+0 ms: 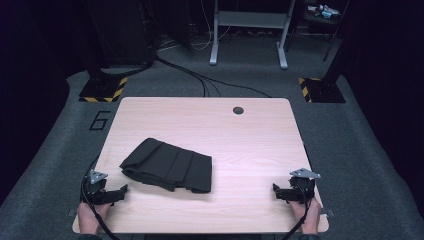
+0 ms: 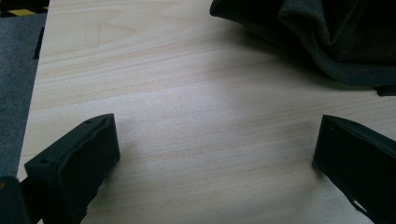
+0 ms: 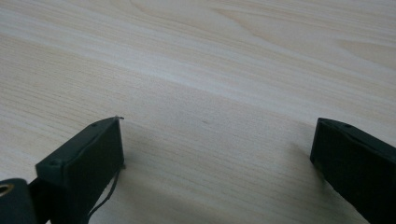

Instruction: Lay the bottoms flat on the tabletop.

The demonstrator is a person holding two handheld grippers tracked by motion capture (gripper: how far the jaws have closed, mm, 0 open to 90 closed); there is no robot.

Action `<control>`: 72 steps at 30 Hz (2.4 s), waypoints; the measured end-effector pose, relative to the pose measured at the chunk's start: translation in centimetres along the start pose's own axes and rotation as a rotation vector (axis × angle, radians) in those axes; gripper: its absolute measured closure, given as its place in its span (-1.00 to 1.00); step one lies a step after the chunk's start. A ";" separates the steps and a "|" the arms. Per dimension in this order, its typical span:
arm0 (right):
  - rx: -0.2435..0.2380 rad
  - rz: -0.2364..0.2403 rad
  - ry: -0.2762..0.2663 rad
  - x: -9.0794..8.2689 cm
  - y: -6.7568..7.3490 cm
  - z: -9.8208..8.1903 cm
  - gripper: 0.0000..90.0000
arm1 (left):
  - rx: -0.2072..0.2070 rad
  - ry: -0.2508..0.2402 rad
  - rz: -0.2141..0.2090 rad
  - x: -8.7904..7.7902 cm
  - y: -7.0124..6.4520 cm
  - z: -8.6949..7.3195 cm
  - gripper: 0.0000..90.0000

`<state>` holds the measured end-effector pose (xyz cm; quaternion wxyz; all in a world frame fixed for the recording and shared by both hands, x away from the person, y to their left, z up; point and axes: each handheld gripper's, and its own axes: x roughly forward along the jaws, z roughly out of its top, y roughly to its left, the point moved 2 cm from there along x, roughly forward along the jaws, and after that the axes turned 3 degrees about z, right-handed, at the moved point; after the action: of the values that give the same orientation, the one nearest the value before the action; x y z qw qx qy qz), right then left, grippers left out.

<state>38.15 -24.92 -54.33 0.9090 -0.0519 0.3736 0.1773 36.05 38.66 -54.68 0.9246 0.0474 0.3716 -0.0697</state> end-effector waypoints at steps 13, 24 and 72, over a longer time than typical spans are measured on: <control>0.002 -0.001 -0.004 0.0 0.0 -0.1 -0.96 | 0.001 0.000 0.000 0.0 0.0 0.0 -1.00; 0.002 -0.002 -0.004 0.0 0.0 0.0 -0.96 | 0.002 0.002 -0.015 0.0 0.0 0.1 -1.00; 0.007 -0.003 -0.004 0.1 0.1 0.0 -0.96 | 0.109 0.083 -0.237 4.5 -5.0 9.8 -0.98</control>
<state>38.19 -24.84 -54.36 0.9102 -0.0489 0.3723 0.1747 45.11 31.90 -50.88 0.8896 0.0563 0.4083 -0.1968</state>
